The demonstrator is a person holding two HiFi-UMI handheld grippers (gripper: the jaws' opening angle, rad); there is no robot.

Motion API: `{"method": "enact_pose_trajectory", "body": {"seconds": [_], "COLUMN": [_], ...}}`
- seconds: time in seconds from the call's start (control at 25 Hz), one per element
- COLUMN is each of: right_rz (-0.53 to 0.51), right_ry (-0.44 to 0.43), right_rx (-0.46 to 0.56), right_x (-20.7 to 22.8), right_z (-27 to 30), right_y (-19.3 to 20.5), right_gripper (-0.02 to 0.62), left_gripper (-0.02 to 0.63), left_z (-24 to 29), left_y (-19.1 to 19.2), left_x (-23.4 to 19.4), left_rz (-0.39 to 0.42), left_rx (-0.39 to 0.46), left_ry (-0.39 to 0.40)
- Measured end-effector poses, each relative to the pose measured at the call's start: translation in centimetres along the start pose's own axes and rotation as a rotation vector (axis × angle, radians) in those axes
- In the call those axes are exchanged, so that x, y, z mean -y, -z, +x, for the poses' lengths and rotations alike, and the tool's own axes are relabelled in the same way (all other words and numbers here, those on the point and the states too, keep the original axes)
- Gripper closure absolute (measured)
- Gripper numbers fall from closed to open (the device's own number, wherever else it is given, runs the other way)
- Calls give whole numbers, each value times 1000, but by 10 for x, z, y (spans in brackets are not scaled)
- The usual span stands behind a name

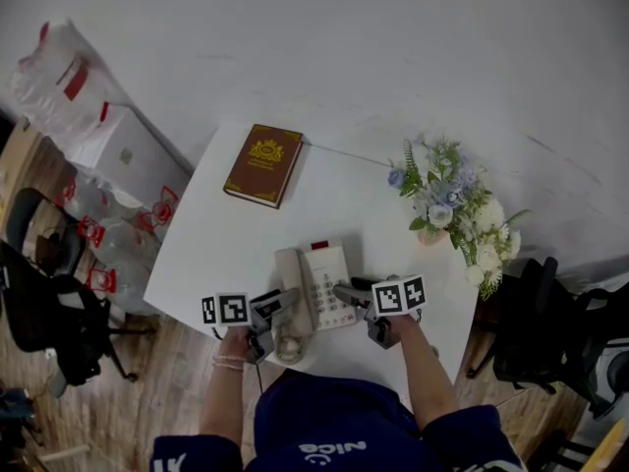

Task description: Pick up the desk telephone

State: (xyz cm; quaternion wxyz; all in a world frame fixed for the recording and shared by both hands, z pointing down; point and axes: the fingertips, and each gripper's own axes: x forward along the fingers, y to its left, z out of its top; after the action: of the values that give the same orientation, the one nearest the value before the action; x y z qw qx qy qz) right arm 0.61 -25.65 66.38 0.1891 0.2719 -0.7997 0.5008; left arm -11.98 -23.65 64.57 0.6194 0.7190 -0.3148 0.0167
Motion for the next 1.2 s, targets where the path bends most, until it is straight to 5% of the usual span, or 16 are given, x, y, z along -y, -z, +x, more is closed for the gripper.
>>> {"method": "enact_pose_trajectory", "body": {"seconds": [0.36, 1.2], "right_rz": [44, 56], "right_ry": [-32, 34], "right_rx": [8, 50], "right_x": [-4, -4], "right_z": [2, -7], "right_y": [1, 5], "right_gripper": [353, 376], "left_gripper": [261, 289], "left_z": [7, 5], "left_y": [1, 1], "left_x": [0, 7], "left_rz": [-30, 25], "left_rx": [37, 109], "left_ry": [42, -3]}}
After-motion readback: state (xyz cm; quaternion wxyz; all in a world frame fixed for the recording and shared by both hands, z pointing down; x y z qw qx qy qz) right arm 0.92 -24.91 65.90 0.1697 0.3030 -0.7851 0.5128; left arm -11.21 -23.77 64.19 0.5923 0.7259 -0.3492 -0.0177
